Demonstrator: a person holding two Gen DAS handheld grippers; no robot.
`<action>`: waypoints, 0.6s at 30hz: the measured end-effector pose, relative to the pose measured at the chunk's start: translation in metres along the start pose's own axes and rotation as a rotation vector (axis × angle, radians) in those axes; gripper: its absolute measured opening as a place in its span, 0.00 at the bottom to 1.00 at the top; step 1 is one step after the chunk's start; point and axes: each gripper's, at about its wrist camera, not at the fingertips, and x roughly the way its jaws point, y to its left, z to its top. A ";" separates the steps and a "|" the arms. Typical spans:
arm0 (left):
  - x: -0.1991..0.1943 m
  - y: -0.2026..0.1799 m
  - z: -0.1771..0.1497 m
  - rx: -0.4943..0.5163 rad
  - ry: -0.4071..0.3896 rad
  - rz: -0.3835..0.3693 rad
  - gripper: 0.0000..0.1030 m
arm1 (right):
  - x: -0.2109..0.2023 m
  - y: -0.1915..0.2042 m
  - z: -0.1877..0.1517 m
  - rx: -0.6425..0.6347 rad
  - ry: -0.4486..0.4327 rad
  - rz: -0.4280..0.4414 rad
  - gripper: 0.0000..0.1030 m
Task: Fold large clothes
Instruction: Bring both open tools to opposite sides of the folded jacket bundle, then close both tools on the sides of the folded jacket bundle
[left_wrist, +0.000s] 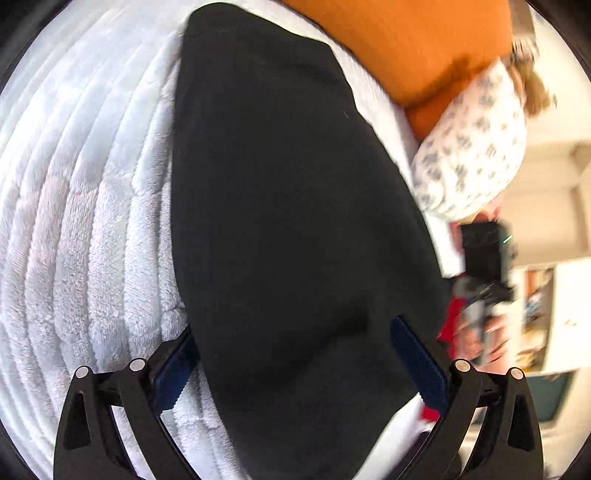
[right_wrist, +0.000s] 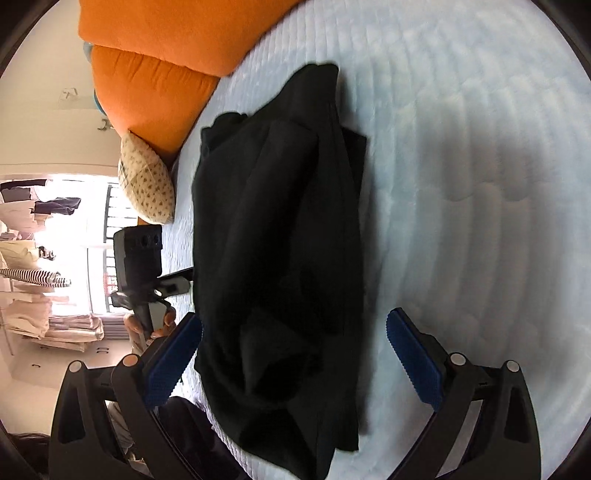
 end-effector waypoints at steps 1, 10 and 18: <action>0.001 0.001 0.002 -0.013 -0.001 -0.012 0.97 | 0.007 -0.001 0.002 0.003 0.006 0.003 0.97; 0.001 -0.008 -0.003 0.017 -0.012 0.052 0.97 | 0.049 0.020 0.027 -0.028 0.043 0.040 0.97; 0.016 -0.033 -0.021 0.175 -0.054 0.254 0.97 | 0.060 0.037 0.024 -0.116 0.045 -0.065 0.97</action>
